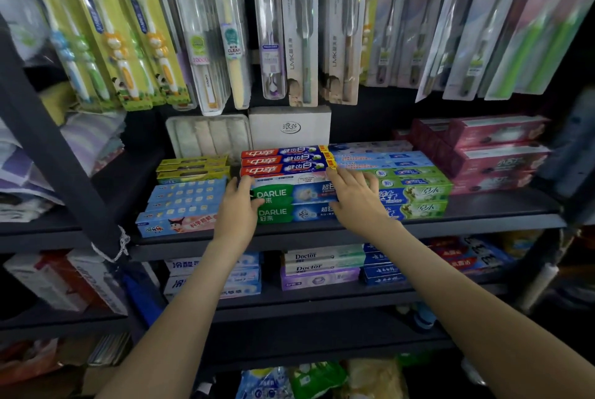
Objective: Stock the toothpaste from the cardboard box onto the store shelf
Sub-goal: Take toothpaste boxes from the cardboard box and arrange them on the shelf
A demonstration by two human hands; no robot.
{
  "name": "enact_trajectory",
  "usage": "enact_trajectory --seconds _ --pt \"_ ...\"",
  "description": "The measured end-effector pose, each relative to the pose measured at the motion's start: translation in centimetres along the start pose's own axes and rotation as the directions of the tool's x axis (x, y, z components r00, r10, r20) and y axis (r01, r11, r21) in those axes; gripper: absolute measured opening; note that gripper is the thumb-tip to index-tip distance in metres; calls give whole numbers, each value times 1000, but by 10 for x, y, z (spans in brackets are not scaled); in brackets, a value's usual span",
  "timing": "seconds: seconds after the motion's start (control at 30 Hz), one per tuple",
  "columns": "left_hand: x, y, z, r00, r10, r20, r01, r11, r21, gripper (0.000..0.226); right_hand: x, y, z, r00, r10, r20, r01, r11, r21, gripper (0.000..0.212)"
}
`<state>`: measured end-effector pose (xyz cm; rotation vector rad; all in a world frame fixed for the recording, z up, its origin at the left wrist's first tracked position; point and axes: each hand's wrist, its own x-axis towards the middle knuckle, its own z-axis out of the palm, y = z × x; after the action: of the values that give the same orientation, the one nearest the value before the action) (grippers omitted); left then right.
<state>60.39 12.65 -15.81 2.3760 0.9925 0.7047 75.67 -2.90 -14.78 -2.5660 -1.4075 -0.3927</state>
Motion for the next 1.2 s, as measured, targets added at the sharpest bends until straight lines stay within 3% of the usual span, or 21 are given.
enact_trajectory --seconds 0.1,0.23,0.43,0.57,0.63,0.77,0.97,1.2 --pt "-2 -2 -3 999 -15 -46 11 996 -88 34 1 -2 8 998 53 -25 -52 998 31 59" --pt "-7 -6 -4 983 -155 -98 125 958 -258 47 2 -11 15 987 148 -67 -140 985 104 57" --pt "-5 -20 5 992 -115 -61 103 980 -171 23 5 -15 19 978 188 -93 -180 980 83 57" --pt "-12 -15 6 992 -103 -70 89 979 -181 55 -4 -14 20 981 151 -119 -140 985 98 60" --pt "-27 -7 6 987 -34 -158 10 989 -151 66 -15 -13 19 976 126 -178 -102 985 138 61" --pt "-61 15 16 943 224 -246 -245 968 -58 57 -41 -11 11 955 85 -284 -33 982 184 53" --pt "-103 72 40 917 387 -91 -397 906 -148 41 -95 14 -28 931 24 -364 32 988 148 32" --pt "-179 181 73 885 447 132 -422 889 -177 38 -208 107 -80 938 128 -323 -100 990 102 26"
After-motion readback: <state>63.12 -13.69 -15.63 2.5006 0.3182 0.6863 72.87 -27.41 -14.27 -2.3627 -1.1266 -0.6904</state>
